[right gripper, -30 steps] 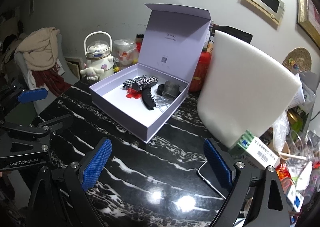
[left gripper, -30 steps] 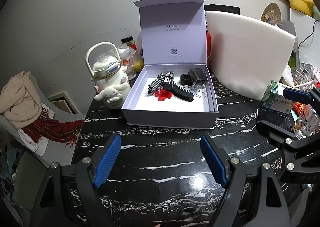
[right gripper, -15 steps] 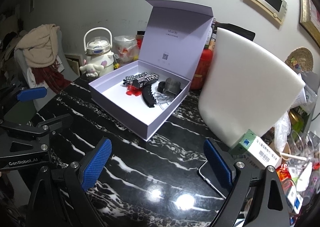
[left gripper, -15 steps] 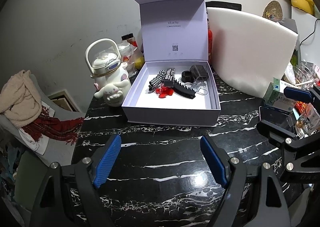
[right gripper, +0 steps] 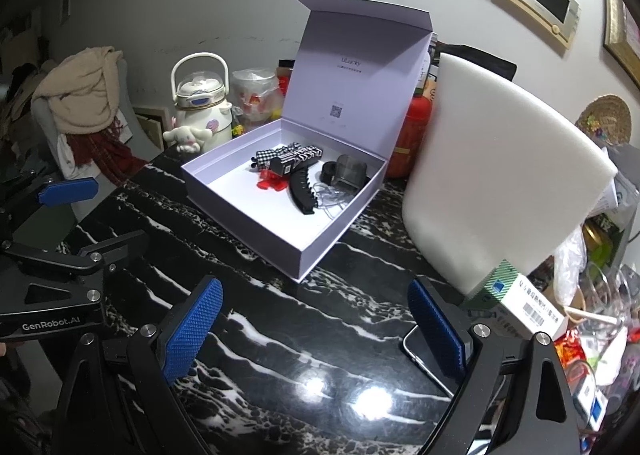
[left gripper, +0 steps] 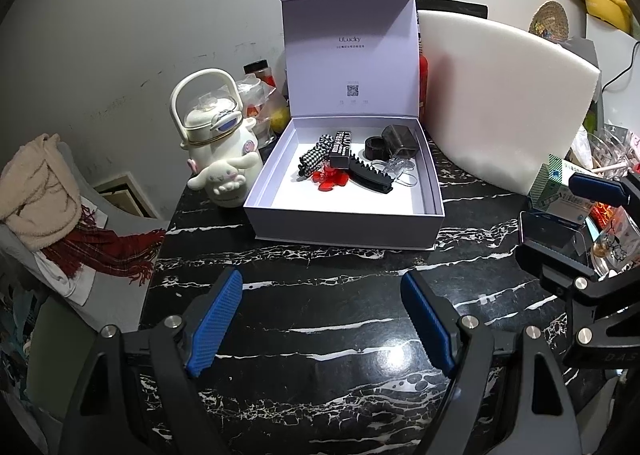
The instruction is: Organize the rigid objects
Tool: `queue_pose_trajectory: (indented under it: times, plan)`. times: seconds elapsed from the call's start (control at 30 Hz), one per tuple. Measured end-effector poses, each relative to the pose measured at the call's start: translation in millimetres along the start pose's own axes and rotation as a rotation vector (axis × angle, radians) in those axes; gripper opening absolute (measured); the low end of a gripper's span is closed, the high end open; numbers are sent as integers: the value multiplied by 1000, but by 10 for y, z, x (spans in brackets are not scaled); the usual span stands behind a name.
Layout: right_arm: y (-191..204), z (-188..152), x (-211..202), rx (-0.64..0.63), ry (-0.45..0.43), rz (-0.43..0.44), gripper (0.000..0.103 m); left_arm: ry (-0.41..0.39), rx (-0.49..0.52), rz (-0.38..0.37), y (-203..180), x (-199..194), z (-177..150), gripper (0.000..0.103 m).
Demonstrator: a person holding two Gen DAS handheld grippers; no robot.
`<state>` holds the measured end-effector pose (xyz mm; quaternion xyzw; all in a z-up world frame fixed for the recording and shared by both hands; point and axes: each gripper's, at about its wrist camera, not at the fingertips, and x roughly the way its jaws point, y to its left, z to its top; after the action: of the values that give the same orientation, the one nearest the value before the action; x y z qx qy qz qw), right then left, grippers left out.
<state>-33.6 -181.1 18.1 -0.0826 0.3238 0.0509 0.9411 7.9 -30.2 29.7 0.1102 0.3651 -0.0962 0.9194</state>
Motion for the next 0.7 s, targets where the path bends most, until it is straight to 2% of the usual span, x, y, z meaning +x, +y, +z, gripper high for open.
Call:
queue_pose_trajectory:
  times: [0.7]
  plan:
    - [20,12,67,-9,18,-1,96,19,-10,3,76,58,-29,82]
